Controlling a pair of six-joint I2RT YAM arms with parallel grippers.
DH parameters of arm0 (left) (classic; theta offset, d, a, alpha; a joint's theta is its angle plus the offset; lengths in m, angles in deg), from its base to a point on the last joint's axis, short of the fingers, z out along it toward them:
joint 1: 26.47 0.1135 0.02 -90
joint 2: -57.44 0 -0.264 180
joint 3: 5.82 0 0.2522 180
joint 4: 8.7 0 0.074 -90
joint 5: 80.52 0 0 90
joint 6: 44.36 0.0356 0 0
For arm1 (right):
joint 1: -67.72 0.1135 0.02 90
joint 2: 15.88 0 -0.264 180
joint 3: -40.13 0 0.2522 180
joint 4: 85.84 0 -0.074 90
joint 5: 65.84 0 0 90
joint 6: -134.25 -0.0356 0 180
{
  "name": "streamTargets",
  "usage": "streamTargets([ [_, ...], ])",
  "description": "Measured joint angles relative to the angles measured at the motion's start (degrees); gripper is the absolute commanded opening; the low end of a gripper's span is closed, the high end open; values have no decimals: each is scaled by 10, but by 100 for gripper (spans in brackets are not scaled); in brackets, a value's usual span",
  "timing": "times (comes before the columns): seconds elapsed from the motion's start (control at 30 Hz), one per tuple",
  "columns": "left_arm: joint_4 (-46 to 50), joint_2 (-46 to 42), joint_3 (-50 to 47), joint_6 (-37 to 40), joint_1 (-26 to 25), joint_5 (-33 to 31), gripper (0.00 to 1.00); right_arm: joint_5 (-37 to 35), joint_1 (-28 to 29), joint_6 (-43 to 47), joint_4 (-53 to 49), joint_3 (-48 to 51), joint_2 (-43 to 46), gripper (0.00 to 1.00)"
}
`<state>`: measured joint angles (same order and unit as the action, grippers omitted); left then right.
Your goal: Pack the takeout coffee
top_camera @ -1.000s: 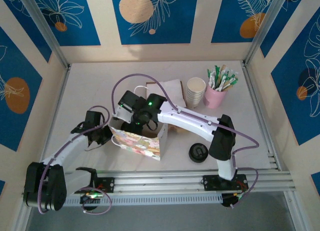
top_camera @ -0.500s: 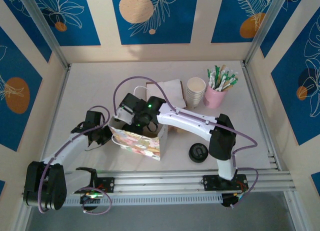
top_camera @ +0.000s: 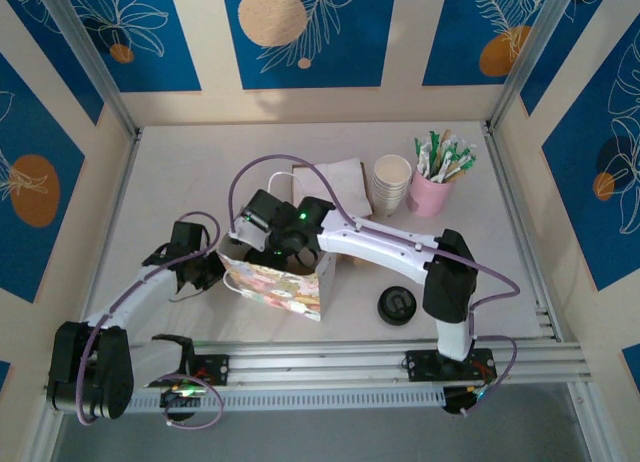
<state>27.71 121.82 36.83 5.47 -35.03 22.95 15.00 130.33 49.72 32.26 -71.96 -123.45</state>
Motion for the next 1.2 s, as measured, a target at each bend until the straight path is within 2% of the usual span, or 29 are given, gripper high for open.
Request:
streamTargets([
  [0.63,-7,6,-1,0,0,0,53,19,1,-28,53,31,23,53],
  [1.2,-8,11,-1,0,0,0,54,12,9,-23,41,37,5,53],
])
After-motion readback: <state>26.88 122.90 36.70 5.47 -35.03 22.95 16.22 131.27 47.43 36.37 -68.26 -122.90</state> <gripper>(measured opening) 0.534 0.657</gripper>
